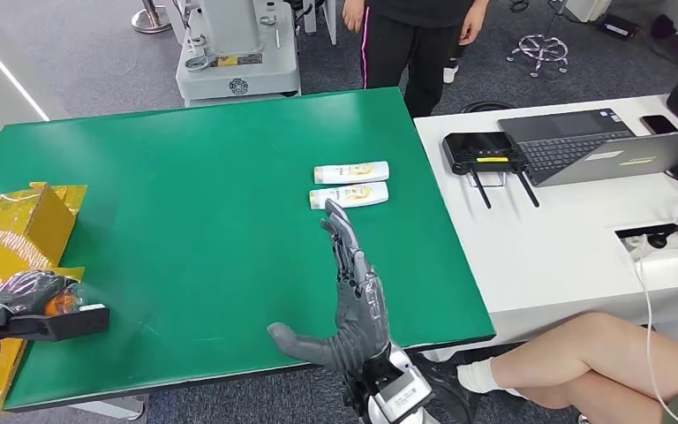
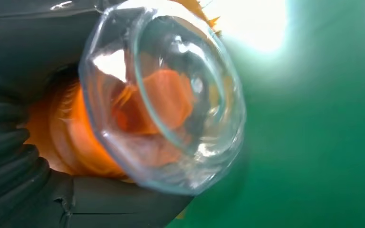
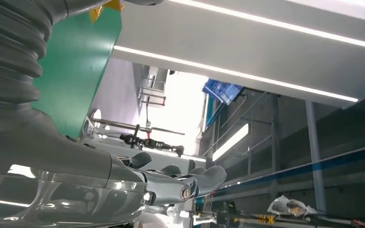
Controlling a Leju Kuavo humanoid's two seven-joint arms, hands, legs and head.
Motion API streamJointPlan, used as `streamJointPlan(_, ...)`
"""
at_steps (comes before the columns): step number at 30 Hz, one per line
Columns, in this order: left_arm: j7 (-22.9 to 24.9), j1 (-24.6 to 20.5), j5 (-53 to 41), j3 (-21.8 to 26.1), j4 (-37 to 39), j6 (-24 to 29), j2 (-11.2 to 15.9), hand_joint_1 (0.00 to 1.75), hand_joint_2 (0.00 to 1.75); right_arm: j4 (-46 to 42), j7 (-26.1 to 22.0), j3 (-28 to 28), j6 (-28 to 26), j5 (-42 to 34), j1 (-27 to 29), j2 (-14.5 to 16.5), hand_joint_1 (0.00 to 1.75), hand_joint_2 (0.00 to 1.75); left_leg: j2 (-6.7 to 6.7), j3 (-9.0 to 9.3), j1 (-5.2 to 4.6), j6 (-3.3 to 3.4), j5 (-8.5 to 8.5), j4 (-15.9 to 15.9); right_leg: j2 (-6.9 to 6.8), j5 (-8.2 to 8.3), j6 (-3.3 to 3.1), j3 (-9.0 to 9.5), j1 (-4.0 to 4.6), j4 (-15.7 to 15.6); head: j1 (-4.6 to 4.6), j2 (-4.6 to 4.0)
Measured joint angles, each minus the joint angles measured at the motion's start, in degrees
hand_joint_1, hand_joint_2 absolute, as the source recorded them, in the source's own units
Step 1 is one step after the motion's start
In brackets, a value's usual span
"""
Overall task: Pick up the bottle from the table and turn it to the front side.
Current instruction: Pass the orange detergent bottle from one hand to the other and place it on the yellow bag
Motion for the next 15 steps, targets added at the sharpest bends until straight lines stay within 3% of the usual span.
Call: streamJointPlan(15,0.63,0.07,-0.89,0.0,0.22,1.88,1.22,0.0,1.75,0.0,0.01,-0.49,2.18,0.37,-0.05,0.32,0.0,1.75,-0.06,0.01,0.0,-0.01,0.02,0.0,-0.05,0.0,0.0,0.03,0.0,0.0,-0.01,0.0)
